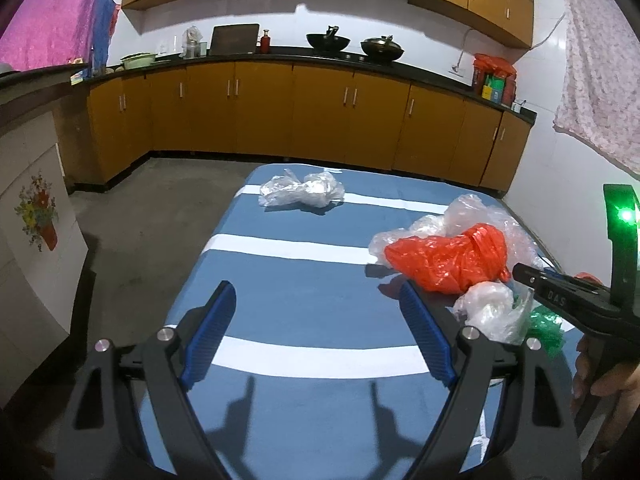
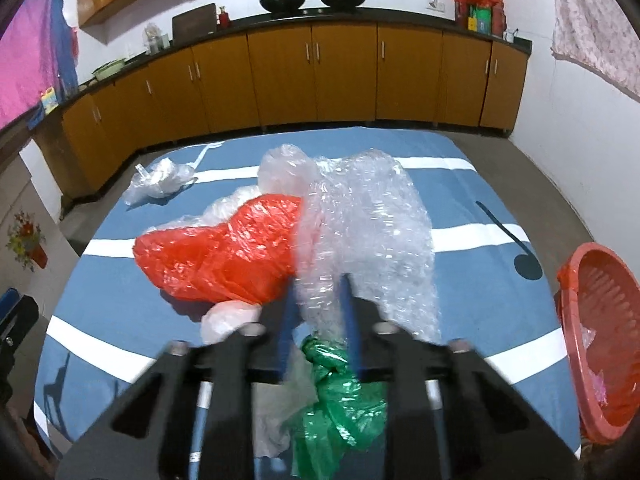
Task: Collect trash
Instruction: 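Grasp the white bag with the left tool while the right tool grasps clear bubble wrap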
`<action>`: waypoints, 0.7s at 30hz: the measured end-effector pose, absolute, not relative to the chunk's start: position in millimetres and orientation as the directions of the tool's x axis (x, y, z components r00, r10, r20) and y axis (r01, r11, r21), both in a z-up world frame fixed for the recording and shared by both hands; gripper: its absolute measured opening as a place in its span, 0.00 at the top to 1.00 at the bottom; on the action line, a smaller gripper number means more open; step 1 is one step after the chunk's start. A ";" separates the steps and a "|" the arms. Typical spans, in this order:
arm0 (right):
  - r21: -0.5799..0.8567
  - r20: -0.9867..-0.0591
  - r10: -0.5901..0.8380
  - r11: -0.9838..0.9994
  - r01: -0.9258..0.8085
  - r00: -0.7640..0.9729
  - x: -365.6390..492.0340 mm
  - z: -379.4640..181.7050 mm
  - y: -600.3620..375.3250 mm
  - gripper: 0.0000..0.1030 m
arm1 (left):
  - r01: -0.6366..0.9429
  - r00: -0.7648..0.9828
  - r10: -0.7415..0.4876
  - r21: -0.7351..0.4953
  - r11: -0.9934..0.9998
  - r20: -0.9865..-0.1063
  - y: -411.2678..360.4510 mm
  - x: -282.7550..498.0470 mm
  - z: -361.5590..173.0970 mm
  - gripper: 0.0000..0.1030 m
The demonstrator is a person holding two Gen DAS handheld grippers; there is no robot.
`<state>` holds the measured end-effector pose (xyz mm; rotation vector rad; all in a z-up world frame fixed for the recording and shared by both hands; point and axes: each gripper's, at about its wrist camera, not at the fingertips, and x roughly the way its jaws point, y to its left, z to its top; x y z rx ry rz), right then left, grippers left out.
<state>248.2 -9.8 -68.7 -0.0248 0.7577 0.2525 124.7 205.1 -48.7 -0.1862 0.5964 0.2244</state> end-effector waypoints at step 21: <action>0.166 -0.584 0.151 0.984 -0.064 0.798 213.3 -41.7 -119.4 0.95 | -0.058 0.767 -0.070 -0.177 0.983 -0.638 100.0 182.2 -66.7 0.20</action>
